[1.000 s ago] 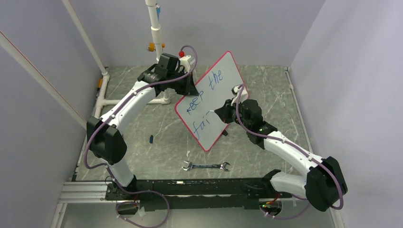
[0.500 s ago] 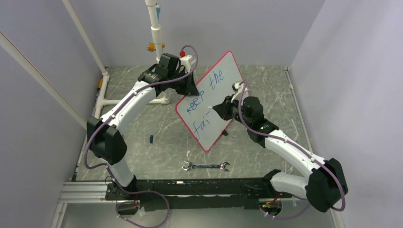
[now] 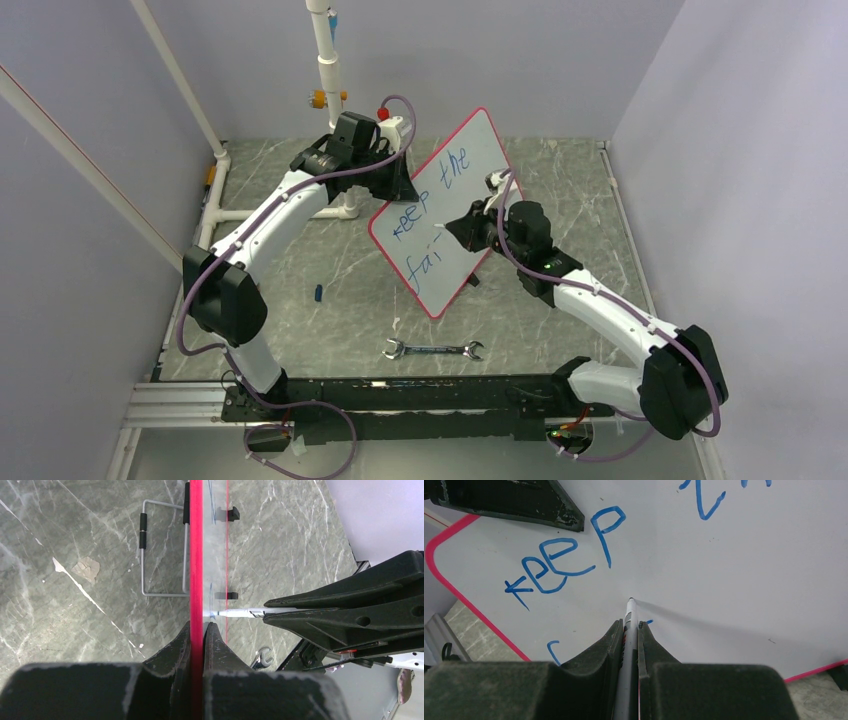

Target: Write a sentence on the whiteboard

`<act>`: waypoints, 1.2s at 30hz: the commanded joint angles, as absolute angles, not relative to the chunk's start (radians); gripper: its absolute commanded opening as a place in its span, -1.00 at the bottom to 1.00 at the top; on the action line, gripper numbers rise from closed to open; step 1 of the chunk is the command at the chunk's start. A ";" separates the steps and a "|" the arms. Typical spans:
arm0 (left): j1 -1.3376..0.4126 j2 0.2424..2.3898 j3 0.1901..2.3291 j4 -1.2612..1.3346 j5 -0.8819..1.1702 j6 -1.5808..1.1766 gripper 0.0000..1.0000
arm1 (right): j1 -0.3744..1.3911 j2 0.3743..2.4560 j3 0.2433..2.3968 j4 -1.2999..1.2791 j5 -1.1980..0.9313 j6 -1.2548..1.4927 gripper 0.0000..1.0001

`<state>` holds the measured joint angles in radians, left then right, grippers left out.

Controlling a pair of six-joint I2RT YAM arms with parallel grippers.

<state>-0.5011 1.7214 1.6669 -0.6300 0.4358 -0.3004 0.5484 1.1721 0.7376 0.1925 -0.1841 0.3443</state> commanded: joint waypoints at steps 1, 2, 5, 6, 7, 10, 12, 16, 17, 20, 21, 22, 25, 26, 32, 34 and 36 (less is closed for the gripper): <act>-0.519 1.753 1.675 -0.674 0.331 -0.171 -1.00 | 0.549 1.165 0.704 0.235 -0.214 0.351 -1.00; -0.519 1.754 1.675 -0.674 0.332 -0.171 -1.00 | 0.549 1.162 0.695 0.234 -0.215 0.351 -1.00; -0.521 1.752 1.675 -0.674 0.329 -0.170 -1.00 | 0.549 1.147 0.662 0.227 -0.213 0.351 -1.00; -0.521 1.751 1.675 -0.674 0.329 -0.170 -1.00 | 0.549 1.143 0.649 0.227 -0.211 0.353 -1.00; -0.521 1.752 1.675 -0.674 0.329 -0.169 -1.00 | 0.549 1.137 0.638 0.226 -0.211 0.353 -1.00; -0.522 1.753 1.675 -0.674 0.332 -0.170 -1.00 | 0.549 1.120 0.614 0.221 -0.215 0.357 -1.00; -0.521 1.755 1.675 -0.674 0.333 -0.171 -1.00 | 0.549 1.105 0.596 0.214 -0.213 0.361 -1.00; -0.522 1.752 1.675 -0.672 0.331 -0.170 -1.00 | 0.549 1.082 0.568 0.200 -0.203 0.364 -1.00; -0.522 1.751 1.675 -0.672 0.331 -0.171 -1.00 | 0.549 1.076 0.562 0.196 -0.201 0.366 -1.00; -0.523 1.753 1.675 -0.672 0.331 -0.171 -1.00 | 0.549 1.063 0.549 0.188 -0.186 0.367 -1.00; -0.522 1.753 1.675 -0.672 0.333 -0.170 -1.00 | 0.550 1.059 0.548 0.185 -0.180 0.365 -1.00; -0.523 1.753 1.675 -0.672 0.334 -0.170 -1.00 | 0.549 1.057 0.548 0.182 -0.168 0.362 -1.00; -0.523 1.754 1.675 -0.672 0.333 -0.171 -1.00 | 0.549 1.058 0.562 0.172 -0.129 0.349 -1.00; -0.522 1.754 1.675 -0.672 0.333 -0.171 -1.00 | 0.549 1.060 0.571 0.166 -0.117 0.343 -1.00; -0.525 1.752 1.675 -0.673 0.329 -0.170 -1.00 | 0.549 1.094 0.635 0.172 -0.080 0.319 -1.00; -0.526 1.752 1.675 -0.674 0.329 -0.169 -1.00 | 0.549 1.105 0.656 0.173 -0.078 0.315 -1.00; -0.526 1.752 1.675 -0.675 0.329 -0.169 -1.00 | 0.549 1.110 0.674 0.173 -0.076 0.310 -1.00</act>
<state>-0.5037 1.7233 1.6707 -0.6300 0.4362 -0.3004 0.5468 1.0985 0.5976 0.1467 -0.1070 0.3359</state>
